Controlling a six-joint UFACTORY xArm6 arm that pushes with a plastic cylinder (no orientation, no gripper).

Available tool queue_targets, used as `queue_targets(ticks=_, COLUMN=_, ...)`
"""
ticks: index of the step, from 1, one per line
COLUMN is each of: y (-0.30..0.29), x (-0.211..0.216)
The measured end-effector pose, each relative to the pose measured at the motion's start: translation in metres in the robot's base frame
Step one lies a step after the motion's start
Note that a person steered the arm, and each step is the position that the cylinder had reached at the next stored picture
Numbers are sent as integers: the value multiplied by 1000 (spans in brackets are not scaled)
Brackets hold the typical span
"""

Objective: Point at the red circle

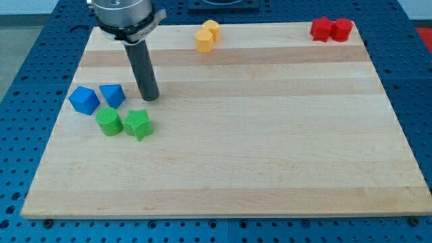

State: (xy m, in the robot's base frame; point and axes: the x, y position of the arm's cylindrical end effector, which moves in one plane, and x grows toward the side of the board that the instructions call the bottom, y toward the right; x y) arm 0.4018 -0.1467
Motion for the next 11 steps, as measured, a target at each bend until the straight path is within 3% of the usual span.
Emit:
queue_targets(ticks=3, y=-56, x=0)
queue_targets(ticks=4, y=-59, x=0)
queue_targets(ticks=5, y=-18, x=-14)
queue_targets(ticks=7, y=168, x=-66)
queue_targets(ticks=9, y=373, x=-80)
queue_targets(ticks=10, y=462, x=-118)
queue_targets(ticks=11, y=491, x=-156)
